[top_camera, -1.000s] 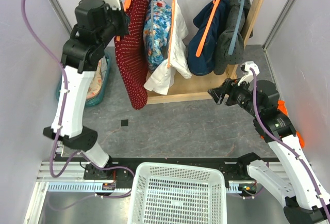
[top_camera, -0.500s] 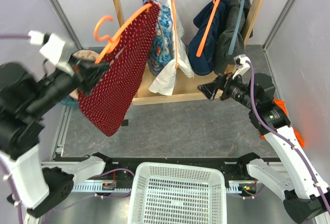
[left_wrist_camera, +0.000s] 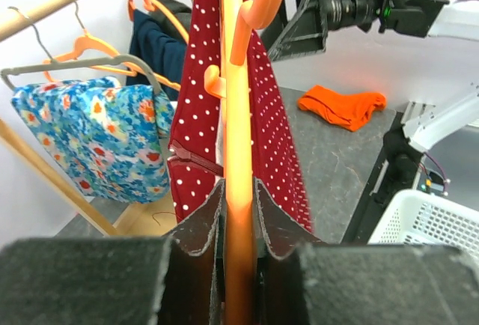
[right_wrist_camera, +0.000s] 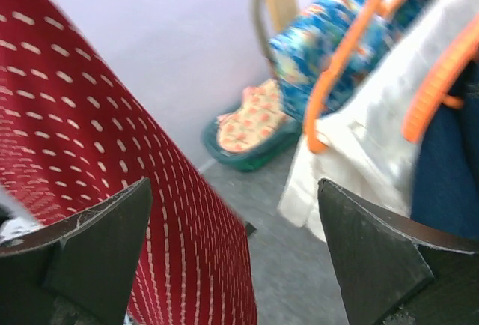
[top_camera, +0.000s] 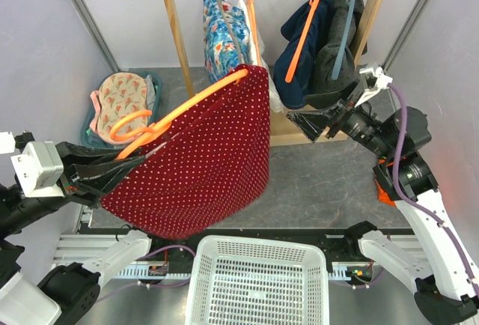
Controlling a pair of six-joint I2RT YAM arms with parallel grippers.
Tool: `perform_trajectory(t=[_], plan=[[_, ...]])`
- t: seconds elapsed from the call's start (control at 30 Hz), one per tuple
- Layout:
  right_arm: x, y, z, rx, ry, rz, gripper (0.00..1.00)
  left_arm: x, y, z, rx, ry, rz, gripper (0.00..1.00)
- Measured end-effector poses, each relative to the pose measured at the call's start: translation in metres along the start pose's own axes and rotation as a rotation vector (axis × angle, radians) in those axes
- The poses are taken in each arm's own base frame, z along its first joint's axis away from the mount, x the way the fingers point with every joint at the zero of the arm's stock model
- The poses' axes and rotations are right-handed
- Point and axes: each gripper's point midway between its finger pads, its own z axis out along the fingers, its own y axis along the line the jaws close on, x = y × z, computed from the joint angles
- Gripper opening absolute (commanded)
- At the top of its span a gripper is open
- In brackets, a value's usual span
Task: Remove the skirt from the hanger
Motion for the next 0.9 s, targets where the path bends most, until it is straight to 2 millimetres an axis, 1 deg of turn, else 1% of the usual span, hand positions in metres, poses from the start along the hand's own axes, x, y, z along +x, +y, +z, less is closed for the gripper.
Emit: perform_trajectory(t=[0.07,0.17,0.33,0.4,0.5,0.6,0.67,0.73,0.83,0.9], plan=[[-0.009,0.015,-0.002,-0.059,-0.027,0.010,0.98,0.003,-0.003,0.000,0.015,0.009,-0.003,0.02],[-0.014,0.032,-0.005,-0.142,-0.053,0.033,0.98,0.004,-0.004,0.000,0.026,0.013,-0.005,0.02],[-0.003,0.047,-0.008,-0.246,-0.036,0.085,0.98,0.004,-0.006,0.003,0.046,0.016,-0.010,0.02],[0.003,0.053,-0.006,-0.292,-0.021,0.113,0.98,0.006,-0.005,0.006,0.050,0.023,-0.015,0.02],[0.013,0.059,0.001,-0.336,0.007,0.140,0.98,0.008,-0.002,0.013,0.058,0.035,-0.025,0.02],[0.025,0.068,0.014,-0.387,0.046,0.164,0.97,0.009,0.001,0.021,0.066,0.047,-0.036,0.02],[0.039,0.075,0.024,-0.419,0.082,0.180,0.94,0.011,0.004,0.025,0.069,0.054,-0.044,0.02],[0.056,0.081,0.033,-0.441,0.128,0.191,0.94,0.012,0.006,0.029,0.068,0.062,-0.052,0.02],[0.081,0.084,0.046,-0.441,0.194,0.193,0.95,0.014,0.007,0.031,0.073,0.068,-0.060,0.02],[0.088,0.080,0.051,-0.415,0.216,0.177,0.95,0.012,0.006,0.031,0.080,0.064,-0.062,0.02]])
